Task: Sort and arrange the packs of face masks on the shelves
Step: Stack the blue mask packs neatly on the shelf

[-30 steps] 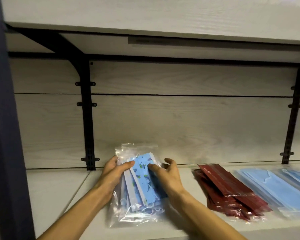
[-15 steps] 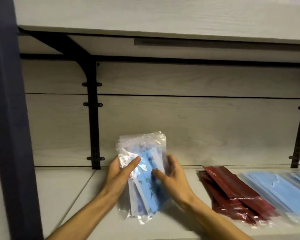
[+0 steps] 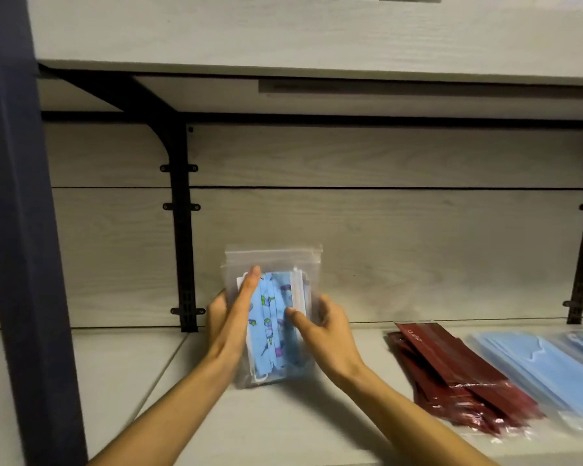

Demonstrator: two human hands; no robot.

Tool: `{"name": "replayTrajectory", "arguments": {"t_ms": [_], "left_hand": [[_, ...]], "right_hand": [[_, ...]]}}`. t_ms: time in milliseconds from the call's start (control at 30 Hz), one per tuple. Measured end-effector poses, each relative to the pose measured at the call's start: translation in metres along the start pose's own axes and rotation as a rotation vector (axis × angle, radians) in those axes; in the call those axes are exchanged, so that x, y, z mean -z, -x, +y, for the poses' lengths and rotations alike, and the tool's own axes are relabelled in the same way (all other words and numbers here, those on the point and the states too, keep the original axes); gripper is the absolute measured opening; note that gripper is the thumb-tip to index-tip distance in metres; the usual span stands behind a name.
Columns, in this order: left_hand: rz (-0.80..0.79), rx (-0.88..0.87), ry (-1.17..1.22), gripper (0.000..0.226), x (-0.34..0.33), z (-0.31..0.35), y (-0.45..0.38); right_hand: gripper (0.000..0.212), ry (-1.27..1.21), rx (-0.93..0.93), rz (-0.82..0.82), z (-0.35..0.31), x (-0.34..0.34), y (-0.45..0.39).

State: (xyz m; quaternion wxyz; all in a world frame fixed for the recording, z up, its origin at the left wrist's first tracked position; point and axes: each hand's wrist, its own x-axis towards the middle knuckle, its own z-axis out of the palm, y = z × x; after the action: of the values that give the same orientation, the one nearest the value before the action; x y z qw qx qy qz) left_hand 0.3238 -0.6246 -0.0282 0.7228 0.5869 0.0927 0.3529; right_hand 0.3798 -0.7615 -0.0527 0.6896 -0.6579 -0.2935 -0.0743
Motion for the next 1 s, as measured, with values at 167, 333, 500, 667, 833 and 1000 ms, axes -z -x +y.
{"name": "replayTrajectory", "arguments": {"t_ms": [167,333,500,667,833,1000], "left_hand": [[-0.084,-0.028,-0.001,0.064,0.005,-0.005,0.007],[-0.231,-0.049,-0.065,0.045,0.016,-0.022,0.005],[-0.137,-0.273,-0.149,0.041,0.003,0.000,-0.002],[-0.145,-0.186,-0.197,0.053,0.016,-0.018,0.015],[-0.209,-0.179,-0.229,0.041,0.012,-0.022,0.009],[-0.076,-0.148,-0.122,0.040,0.012,-0.022,-0.003]], "right_hand": [[0.016,0.048,0.066,0.085,0.008,-0.004,0.008],[0.020,0.042,-0.136,-0.041,0.027,-0.001,0.012],[0.016,0.000,0.035,0.018,0.003,0.001,0.003],[0.047,0.180,-0.006,-0.062,0.016,0.007,0.014],[0.032,0.195,-0.028,-0.076,0.020,0.000,0.016],[0.058,0.008,-0.190,-0.122,0.019,0.008,0.019]]}}
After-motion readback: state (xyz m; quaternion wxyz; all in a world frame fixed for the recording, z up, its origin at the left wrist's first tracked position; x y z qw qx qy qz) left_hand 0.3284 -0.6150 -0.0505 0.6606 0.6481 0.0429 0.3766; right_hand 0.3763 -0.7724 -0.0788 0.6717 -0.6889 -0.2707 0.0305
